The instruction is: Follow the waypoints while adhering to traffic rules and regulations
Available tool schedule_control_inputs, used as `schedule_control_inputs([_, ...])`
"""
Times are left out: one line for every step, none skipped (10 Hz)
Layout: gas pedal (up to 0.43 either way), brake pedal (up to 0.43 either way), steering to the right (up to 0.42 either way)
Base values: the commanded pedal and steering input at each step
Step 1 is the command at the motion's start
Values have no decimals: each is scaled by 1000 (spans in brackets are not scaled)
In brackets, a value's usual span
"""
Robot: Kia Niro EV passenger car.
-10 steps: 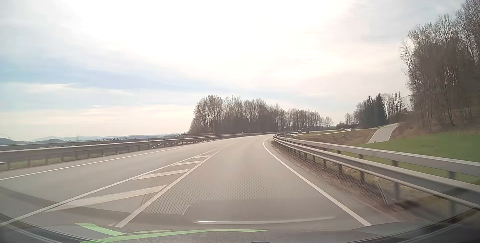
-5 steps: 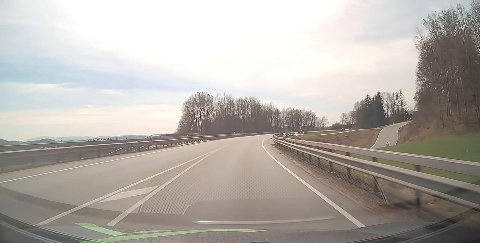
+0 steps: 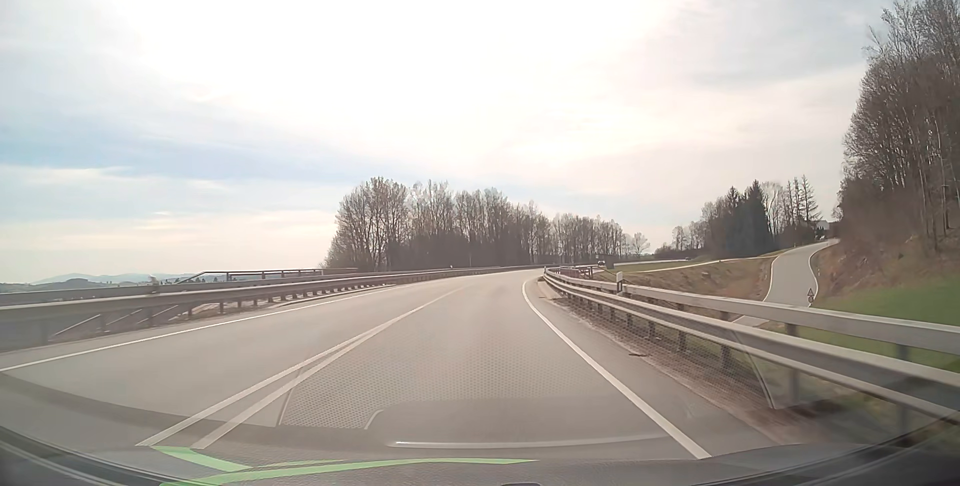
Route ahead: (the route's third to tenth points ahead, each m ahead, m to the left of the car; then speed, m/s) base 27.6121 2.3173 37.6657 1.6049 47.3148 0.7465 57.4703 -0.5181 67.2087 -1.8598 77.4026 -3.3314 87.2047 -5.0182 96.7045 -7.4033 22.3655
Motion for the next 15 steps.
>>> schedule_control_inputs([150,0,13])
schedule_control_inputs([150,0,12])
schedule_control_inputs([150,0,12])
schedule_control_inputs([150,0,13])
schedule_control_inputs([150,0,12])
schedule_control_inputs([150,0,12])
schedule_control_inputs([150,0,12])
schedule_control_inputs([150,0,12])
schedule_control_inputs([150,0,12])
schedule_control_inputs([150,0,11])
schedule_control_inputs([150,0,11])
schedule_control_inputs([157,0,10])
schedule_control_inputs([157,0,11])
schedule_control_inputs([157,0,10])
schedule_control_inputs([157,0,10])
